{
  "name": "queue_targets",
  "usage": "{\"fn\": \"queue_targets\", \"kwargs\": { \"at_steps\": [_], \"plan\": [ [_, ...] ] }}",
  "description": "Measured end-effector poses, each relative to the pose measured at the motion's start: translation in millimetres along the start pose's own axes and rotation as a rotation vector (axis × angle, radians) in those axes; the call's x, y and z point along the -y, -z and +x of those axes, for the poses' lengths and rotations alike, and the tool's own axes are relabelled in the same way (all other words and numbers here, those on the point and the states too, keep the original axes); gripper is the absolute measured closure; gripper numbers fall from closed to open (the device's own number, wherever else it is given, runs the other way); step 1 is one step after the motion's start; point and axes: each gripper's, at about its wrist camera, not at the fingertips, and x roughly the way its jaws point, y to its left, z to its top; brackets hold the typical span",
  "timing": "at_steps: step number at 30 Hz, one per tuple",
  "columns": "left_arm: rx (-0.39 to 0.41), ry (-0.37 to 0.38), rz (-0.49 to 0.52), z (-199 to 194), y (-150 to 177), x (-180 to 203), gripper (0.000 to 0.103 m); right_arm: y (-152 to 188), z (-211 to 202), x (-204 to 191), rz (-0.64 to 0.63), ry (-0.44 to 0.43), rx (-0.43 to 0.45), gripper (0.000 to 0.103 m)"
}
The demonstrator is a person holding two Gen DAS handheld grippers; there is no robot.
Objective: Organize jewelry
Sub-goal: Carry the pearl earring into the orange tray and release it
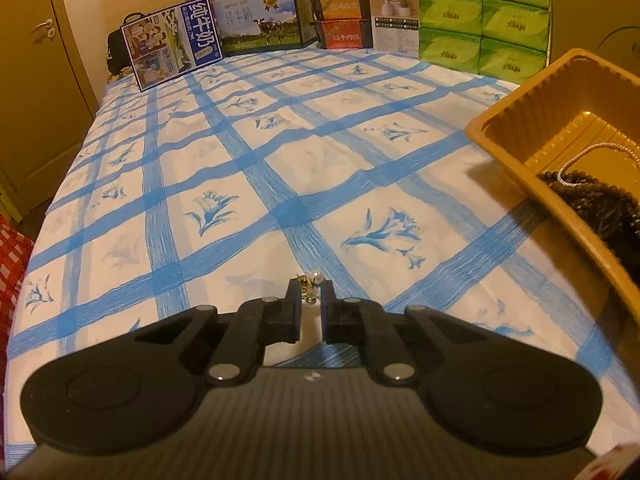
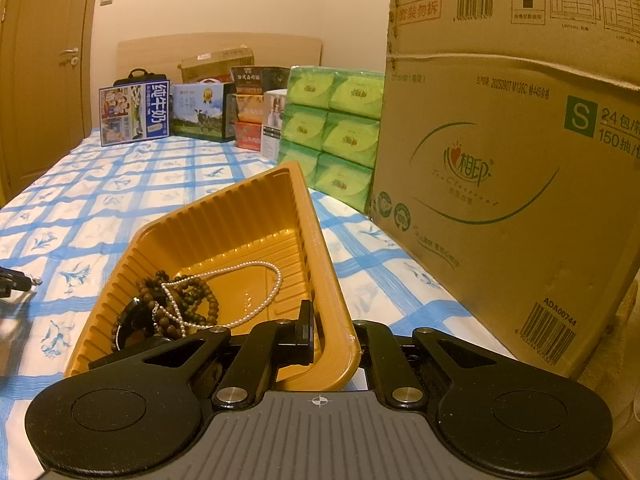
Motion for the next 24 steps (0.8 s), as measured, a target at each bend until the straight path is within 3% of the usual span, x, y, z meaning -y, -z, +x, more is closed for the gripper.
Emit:
{"fn": "queue_targets", "kwargs": {
  "at_steps": [11,24],
  "plan": [
    [0.079,0.055,-0.003,-48,-18,15,0.095,0,-1,0,0.003,-0.005,0.007,0.097],
    [0.102,0.237,0.031,-70,-25,89,0.095,-1,-2,-1,0.002,-0.008,0.008,0.097]
  ]
}}
